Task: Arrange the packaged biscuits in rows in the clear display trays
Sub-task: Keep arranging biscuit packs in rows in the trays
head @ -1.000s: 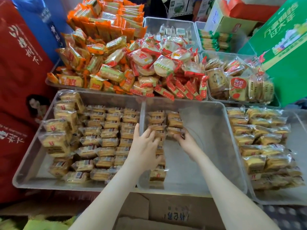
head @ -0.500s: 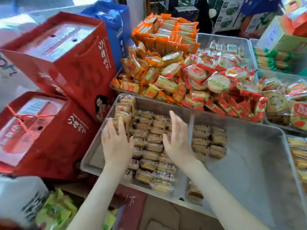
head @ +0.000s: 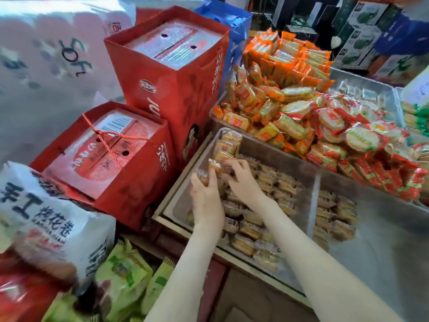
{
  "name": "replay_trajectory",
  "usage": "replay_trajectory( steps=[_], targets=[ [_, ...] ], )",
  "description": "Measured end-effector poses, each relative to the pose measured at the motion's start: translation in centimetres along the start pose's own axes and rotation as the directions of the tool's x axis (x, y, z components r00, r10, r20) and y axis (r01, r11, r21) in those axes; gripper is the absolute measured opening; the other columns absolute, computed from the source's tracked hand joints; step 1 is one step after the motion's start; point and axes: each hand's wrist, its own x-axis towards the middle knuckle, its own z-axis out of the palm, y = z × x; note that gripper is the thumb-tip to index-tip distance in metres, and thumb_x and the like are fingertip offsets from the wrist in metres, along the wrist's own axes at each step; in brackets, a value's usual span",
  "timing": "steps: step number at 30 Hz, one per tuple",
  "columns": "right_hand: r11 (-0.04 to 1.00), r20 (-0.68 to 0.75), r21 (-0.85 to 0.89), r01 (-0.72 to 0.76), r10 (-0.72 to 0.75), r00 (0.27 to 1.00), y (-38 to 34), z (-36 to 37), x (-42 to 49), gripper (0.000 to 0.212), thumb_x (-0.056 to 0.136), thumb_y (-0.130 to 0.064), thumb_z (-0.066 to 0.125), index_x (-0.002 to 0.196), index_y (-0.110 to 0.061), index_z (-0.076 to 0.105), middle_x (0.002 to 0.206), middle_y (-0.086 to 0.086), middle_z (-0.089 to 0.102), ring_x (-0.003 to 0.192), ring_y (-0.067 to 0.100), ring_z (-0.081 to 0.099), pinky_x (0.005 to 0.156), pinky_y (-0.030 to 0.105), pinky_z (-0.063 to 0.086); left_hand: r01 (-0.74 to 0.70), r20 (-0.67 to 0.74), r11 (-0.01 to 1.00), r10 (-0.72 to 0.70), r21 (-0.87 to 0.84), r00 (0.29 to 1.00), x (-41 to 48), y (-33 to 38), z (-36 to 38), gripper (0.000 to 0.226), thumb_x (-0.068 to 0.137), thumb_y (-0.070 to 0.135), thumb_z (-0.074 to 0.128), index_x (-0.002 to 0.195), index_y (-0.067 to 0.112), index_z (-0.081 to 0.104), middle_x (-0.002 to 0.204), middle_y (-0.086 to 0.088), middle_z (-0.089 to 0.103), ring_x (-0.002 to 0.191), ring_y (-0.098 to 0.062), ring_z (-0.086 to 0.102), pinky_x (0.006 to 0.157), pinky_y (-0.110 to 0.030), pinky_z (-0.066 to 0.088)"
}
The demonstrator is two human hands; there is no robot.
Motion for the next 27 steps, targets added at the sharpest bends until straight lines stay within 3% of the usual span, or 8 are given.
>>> replay_trajectory(
  steps=[5,8,12,14,17,20,23,27],
  targets=[
    [0.999,0.0,0.036,-0.009,0.009,1.0,-0.9,-0.2,-1.1,0.02,0.097,-0.009,0.053,0.105,-0.026,0.048,0.115,-0.005,0.054,0.107,0.013,0.052,0.084,0.022,0.044,-0.052,-0.174,0.977,0.015,-0.206,0.985,-1.6,-0.8,-2.7,0.087,0.076,0.003,0.077,0.146,-0.005,0.027,0.127,-0.024,0.051,0.11,-0.035,0.049,0.094,-0.04,0.047],
    [0.996,-0.044,-0.051,0.077,-0.079,0.996,-1.6,-0.5,-2.7,0.024,0.096,-0.01,0.055,0.113,-0.025,0.048,0.123,-0.003,0.052,0.108,0.012,0.054,0.092,0.031,0.05,0.075,-0.089,0.927,-0.116,-0.367,0.989,-3.2,-1.2,-5.2,0.087,0.085,0.02,0.073,0.151,0.005,0.018,0.135,-0.015,0.049,0.122,-0.027,0.039,0.102,-0.036,0.04],
    [0.947,-0.137,-0.189,0.261,-0.288,0.948,-3.0,-2.7,-6.6,0.037,0.091,-0.003,0.061,0.126,-0.011,0.054,0.12,0.004,0.056,0.09,-0.003,0.054,0.084,0.012,0.047,0.092,-0.074,0.769,-0.179,-0.633,0.981,-4.9,-1.5,-7.6,0.089,0.083,0.025,0.075,0.15,0.016,0.018,0.132,-0.007,0.055,0.12,-0.022,0.054,0.1,-0.034,0.045],
    [0.946,-0.216,-0.148,0.289,-0.316,0.924,-3.8,-4.7,-9.9,0.037,0.089,-0.003,0.065,0.123,-0.014,0.056,0.117,-0.001,0.059,0.096,-0.002,0.057,0.087,0.01,0.045,0.083,-0.021,0.701,-0.139,-0.708,0.99,-6.1,-0.6,-8.4,0.086,0.083,0.024,0.076,0.148,0.017,0.021,0.128,-0.001,0.054,0.117,-0.015,0.054,0.095,-0.023,0.043],
    [0.967,-0.369,0.191,0.167,-0.087,0.925,-4.9,-8.0,-15.8,0.036,0.089,-0.007,0.067,0.113,-0.028,0.053,0.104,-0.009,0.062,0.096,0.0,0.06,0.082,0.014,0.048,0.208,0.205,0.494,-0.06,-0.844,0.977,-8.6,2.3,-9.1,0.068,0.082,0.025,0.078,0.135,0.018,0.035,0.116,0.009,0.057,0.103,-0.002,0.058,0.078,-0.012,0.045],
    [0.74,-0.412,0.665,0.103,0.248,0.877,-4.4,-11.4,-21.4,0.033,0.082,-0.008,0.072,0.109,-0.02,0.058,0.092,0.001,0.067,0.09,0.016,0.066,0.078,0.032,0.054,0.396,0.438,0.241,0.16,-0.886,0.885,-11.4,6.0,-8.9,0.033,0.082,0.021,0.074,0.111,0.01,0.062,0.101,-0.002,0.073,0.091,-0.013,0.069,0.072,-0.02,0.052],
    [0.468,-0.34,0.875,0.123,0.414,0.845,-3.2,-14.6,-26.5,0.017,0.08,-0.014,0.068,0.096,-0.017,0.065,0.089,0.005,0.071,0.085,0.021,0.068,0.075,0.04,0.054,0.553,0.577,0.17,0.319,-0.816,0.752,-15.8,10.5,-8.9,0.012,0.085,0.015,0.068,0.096,0.009,0.069,0.085,-0.007,0.072,0.076,-0.019,0.067,0.068,-0.025,0.051],
    [0.436,-0.34,0.893,0.116,0.483,0.807,-1.4,-18.0,-33.0,0.008,0.094,-0.009,0.056,0.097,-0.014,0.062,0.083,0.003,0.07,0.078,0.016,0.067,0.072,0.036,0.053,0.631,0.67,0.225,0.284,-0.742,0.686,-20.9,15.9,-7.9,0.011,0.095,0.015,0.055,0.096,0.009,0.065,0.079,-0.007,0.072,0.07,-0.018,0.067,0.057,-0.024,0.056]
  ],
)
